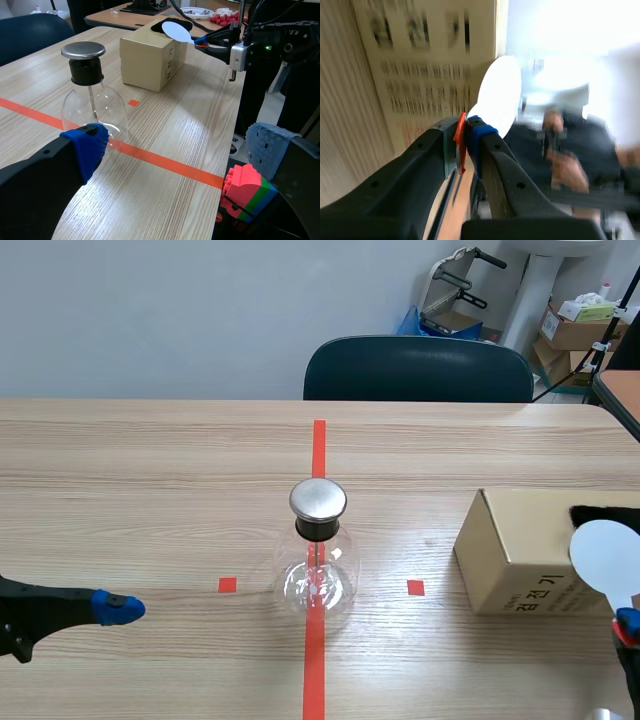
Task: Do the electroscope experiment
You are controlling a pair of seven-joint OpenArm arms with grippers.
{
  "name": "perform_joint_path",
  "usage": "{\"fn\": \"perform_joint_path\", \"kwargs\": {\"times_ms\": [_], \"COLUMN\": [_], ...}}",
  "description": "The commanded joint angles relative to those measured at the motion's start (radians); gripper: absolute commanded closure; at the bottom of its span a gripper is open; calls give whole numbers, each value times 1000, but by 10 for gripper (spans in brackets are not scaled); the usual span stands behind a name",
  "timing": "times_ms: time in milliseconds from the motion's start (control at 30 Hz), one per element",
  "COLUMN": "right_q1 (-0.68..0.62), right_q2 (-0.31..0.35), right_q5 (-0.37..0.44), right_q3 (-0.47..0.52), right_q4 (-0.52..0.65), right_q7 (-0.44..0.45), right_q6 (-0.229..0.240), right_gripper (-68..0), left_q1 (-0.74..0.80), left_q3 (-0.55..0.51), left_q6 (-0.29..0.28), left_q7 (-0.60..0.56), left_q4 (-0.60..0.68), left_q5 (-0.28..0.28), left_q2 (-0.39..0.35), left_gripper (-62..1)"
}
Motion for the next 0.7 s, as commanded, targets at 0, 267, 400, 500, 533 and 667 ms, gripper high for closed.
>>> {"fn": "perform_joint_path", "kwargs": {"times_ms": [0, 267, 400, 500, 533, 667], "right_q1": [-3, -2, -3, -8, -8, -5], "right_q2": [6, 1, -13, -13, -13, -14], "right_q5": [15, -8, -5, -5, -5, -12], "right_q3": [4, 2, 3, 3, 3, 2], "right_q4": [8, 8, 8, 8, 8, 8], "right_q7": [-108, 44, -29, -154, -166, -34], "right_q6": [-46, -46, -46, -46, -46, -46], "right_gripper": [-18, -18, -18, -18, -18, -18], "left_q1": [-3, -3, -3, -3, -3, -3], "left_q3": [-4, -4, -4, -4, -4, -4], "left_q6": [-2, -2, -2, -2, -2, -2], "left_q7": [-14, -14, -15, -15, -15, -14], "left_q4": [16, 16, 16, 16, 16, 16], "left_q5": [-6, -6, -6, -7, -7, -6], "left_q2": [3, 3, 3, 3, 3, 3], "left_gripper": [-587, -587, -587, -587, -587, -587]}}
